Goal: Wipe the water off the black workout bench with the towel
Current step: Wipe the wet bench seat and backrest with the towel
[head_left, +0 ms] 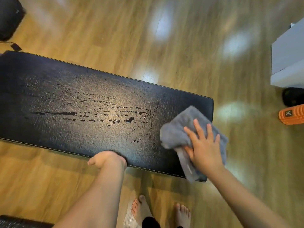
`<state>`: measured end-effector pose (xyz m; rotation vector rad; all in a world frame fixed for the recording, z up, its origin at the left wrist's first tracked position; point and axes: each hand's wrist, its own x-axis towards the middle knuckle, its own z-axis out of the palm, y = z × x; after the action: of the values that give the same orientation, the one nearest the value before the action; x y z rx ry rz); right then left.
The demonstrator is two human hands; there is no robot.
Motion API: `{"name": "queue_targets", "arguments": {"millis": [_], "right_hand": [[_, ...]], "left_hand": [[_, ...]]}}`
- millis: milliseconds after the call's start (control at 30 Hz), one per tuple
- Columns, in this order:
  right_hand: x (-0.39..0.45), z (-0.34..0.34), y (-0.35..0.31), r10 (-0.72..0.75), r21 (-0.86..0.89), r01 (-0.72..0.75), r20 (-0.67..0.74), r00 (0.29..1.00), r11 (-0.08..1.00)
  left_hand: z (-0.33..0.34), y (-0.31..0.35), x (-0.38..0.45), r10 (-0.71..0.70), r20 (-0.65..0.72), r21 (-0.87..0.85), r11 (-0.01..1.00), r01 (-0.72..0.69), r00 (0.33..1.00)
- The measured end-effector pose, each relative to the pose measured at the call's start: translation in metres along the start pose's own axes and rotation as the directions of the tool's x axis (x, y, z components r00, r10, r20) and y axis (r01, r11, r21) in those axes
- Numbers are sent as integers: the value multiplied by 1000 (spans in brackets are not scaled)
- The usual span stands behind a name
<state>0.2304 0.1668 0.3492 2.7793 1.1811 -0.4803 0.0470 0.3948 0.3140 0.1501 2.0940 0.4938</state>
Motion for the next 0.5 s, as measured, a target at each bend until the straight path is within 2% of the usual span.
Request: {"name": "queue_targets", "arguments": {"millis": [100,133,167,200,233,267,300,367,433,500], "right_hand": [[72,-24,-15,197,105,-195,-11,980,975],[93,-32,-24,238,135,-234,-10,971,963],[109,-39,-35,255,152,-251,-5,967,956],[120,-43,-47,243,155,-240,-1,970,958],[123,-43,-59,210,145,-208,-3,978,967],[119,-42,-70,159,127,-157,-7,987,979],[107,-36,-80,98,99,-97,-8,995,990],[65,-18,-95,-22,29,22,-28,999,999],[9,3,-100,-116,-7,115,-32,993,993],[-38,21,-89,-182,-56,182,3,983,982]], "left_hand": [[4,5,-18,-66,-129,72,995,76,989],[5,7,-23,-122,-171,40,991,130,978],[8,7,-17,-166,-158,-51,986,160,973],[8,5,-5,-175,-176,-140,978,151,969],[8,6,0,-164,-205,-283,954,102,965],[8,6,0,-118,-138,-243,966,82,983],[10,3,3,-47,-108,-130,991,32,993],[8,5,1,-66,-166,-104,993,49,984],[4,10,-19,-139,-135,-86,988,128,981],[7,14,-27,-179,-138,-177,972,154,974]]}}
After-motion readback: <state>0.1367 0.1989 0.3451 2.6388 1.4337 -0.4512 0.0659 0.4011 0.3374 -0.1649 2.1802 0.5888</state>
